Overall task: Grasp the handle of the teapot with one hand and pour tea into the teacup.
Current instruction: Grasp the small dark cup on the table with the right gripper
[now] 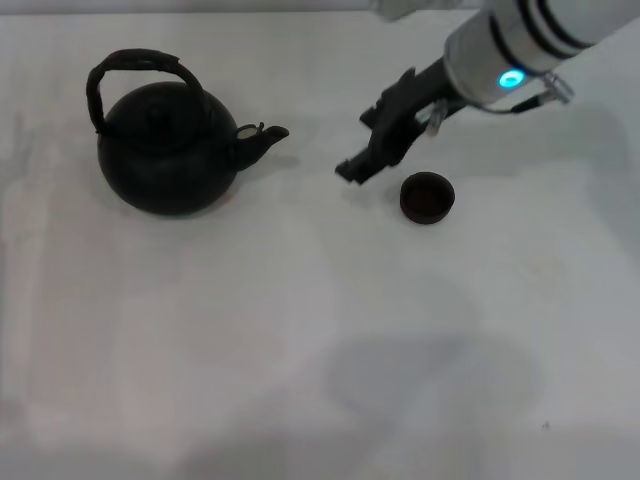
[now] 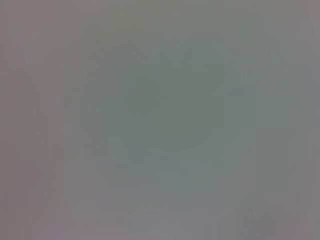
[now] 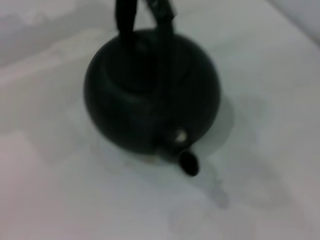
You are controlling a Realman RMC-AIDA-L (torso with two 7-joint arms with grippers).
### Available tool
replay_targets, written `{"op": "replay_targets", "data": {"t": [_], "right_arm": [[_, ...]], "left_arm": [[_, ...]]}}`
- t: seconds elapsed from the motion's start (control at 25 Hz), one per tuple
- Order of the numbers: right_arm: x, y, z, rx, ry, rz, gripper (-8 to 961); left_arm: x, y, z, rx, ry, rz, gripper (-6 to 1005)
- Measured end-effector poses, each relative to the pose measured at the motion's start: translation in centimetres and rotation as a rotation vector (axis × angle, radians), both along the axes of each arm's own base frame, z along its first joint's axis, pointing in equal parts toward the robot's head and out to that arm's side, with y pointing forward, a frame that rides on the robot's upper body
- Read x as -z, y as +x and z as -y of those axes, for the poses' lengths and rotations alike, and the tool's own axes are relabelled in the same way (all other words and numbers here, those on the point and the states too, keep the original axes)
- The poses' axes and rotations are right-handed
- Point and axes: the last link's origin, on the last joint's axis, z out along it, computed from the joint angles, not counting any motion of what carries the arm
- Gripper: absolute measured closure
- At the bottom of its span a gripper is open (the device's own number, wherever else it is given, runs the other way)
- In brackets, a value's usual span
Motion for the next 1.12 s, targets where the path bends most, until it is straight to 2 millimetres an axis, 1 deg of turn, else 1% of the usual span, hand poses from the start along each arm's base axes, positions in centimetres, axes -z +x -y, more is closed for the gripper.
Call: {"op": "replay_targets", "data": {"t": [0.08, 0.16, 0.32, 0.48, 0.76, 1.12], "right_arm": [[0.8, -0.2, 0.6, 0.003, -0.021, 0.031, 132], [1.3, -0.3, 0.9, -0.002, -0.03, 0.052, 132], [1.9, -0.4, 1.1, -0.021, -0.025, 0.107, 133], [2.4, 0.0, 1.3, -0.029, -0.016, 0.177, 134], [2.6, 0.9, 1.4, -0.021, 0.005, 0.28, 135], [2.5, 1.8, 1.7, 0.005, -0.003, 0.322, 137]], "left_arm": [[0.0, -0.1, 0.0, -0.002, 0.0, -0.001, 122], [0.0, -0.1, 0.1, -0.003, 0.0, -0.001, 122], [0.0, -0.1, 0.0, -0.005, -0.001, 0.001, 121], [0.1, 0.0, 0.0, -0.005, -0.002, 0.002, 121], [0.1, 0.0, 0.0, -0.005, -0.003, 0.004, 121], [0.1, 0.0, -0.1, -0.004, -0.004, 0.004, 121]]}}
